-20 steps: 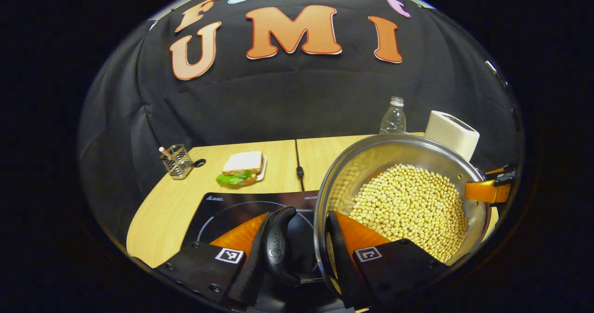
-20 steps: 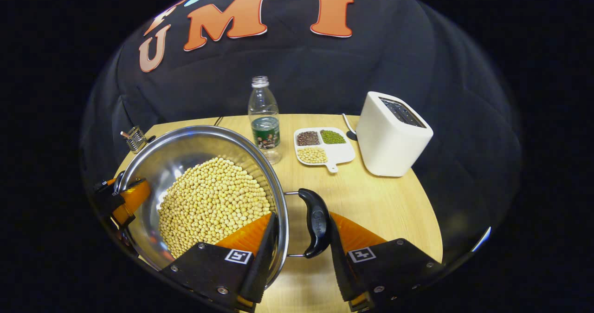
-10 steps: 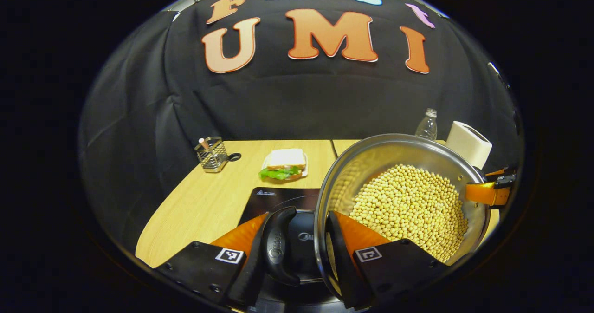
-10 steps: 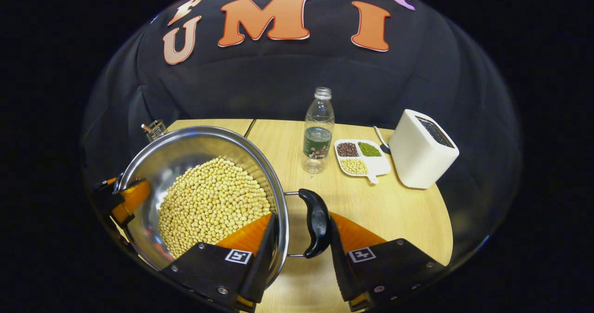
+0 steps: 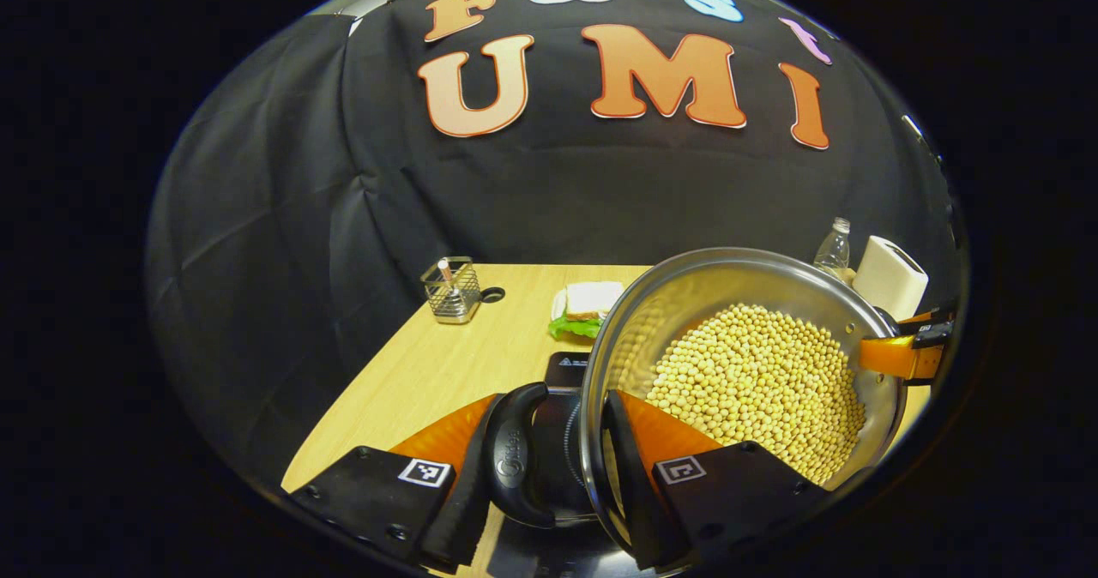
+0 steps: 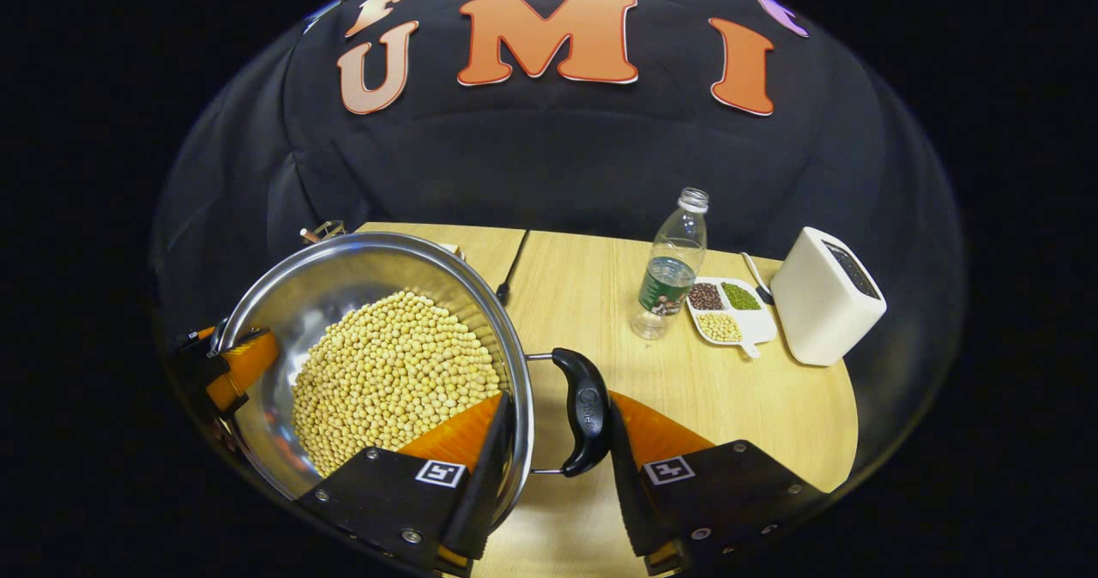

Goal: First push the handle of the pot to place it horizontally, then grasp the pot with both hands and set it on the induction cooktop.

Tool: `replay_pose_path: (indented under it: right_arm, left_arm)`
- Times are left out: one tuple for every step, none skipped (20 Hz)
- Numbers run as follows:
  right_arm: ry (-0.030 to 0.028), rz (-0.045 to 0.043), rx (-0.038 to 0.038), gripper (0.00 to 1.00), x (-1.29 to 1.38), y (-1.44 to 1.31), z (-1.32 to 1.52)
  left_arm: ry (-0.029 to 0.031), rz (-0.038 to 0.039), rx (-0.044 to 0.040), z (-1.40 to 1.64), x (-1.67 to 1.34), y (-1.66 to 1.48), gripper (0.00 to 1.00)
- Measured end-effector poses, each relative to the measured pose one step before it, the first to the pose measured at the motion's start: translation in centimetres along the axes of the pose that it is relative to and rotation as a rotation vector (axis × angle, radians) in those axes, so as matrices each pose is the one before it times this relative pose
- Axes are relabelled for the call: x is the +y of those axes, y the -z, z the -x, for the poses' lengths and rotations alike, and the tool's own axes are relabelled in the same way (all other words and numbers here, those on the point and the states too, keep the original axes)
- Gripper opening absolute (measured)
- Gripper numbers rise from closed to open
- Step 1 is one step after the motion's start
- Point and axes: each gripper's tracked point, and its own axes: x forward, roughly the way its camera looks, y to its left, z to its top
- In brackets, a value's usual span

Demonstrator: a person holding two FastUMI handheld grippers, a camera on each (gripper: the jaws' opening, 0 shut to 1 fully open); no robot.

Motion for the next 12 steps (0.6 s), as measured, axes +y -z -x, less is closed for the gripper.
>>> replay_pose_path:
  right_arm:
    - [-0.00527, -0.00103, -0.00056, 0.61, -0.098, -0.011, -0.121]
    - [-0.00278, 0.00423, -0.00008, 0.61, -0.065, 0.075, -0.293]
    - [0.00038, 0.00279, -0.00064, 0.61, -0.128, 0.014, -0.097]
    - [0.00285, 0.00941, -0.00512, 0.61, -0.07, -0.109, -0.109]
    - [0.00309, 0.00592, -0.00277, 0.61, 0.002, -0.108, -0.117]
    - [0.00013, -0.00332, 0.00323, 0.61, 0.33, -0.021, 0.06]
    - [-0.00342, -0.00735, 0.00544, 0.61, 0.069, 0.182, -0.102]
    - [-0.00083, -0.00014, 0.00449, 0.61, -0.002, 0.09, -0.205]
    - [0.00206, 0.00272, 0.00337, 0.61, 0.005, -0.01, -0.074]
    - [0.00455, 0.00535, 0.0036, 0.61, 0.029, -0.008, -0.11]
    - [0.00528, 0.00342, 0.00669, 0.61, 0.035, 0.11, 0.078]
    - [0.00665, 0.00222, 0.00206, 0.61, 0.0, -0.09, 0.084]
  left_arm:
    - [-0.00617, 0.00029, -0.00144, -0.101, 0.616, -0.19, 0.69]
    - [-0.00569, 0.00169, 0.001, -0.128, 0.555, 0.099, 0.72]
    - [-0.00338, 0.00126, 0.00255, -0.156, 0.382, 0.038, 0.69]
    - [-0.00399, 0.00305, 0.00453, -0.118, 0.323, 0.13, 0.7]
    - [-0.00431, 0.00784, 0.00414, -0.144, 0.327, 0.11, 0.69]
    - [-0.00149, 0.00194, -0.00043, -0.21, 0.116, 0.049, 0.69]
    - [-0.00109, 0.00127, -0.0006, -0.148, 0.166, 0.024, 0.72]
    - [0.00103, -0.00226, 0.00175, -0.214, 0.076, 0.242, 0.72]
    - [-0.0013, -0.00222, 0.0036, -0.301, 0.151, 0.142, 0.72]
    - [0.00039, -0.00192, 0.00217, -0.196, 0.101, 0.058, 0.72]
    - [0.00092, 0.00016, 0.00236, -0.356, 0.052, 0.09, 0.72]
    - [0.004, 0.00161, 0.0068, -0.262, 0.023, 0.327, 0.69]
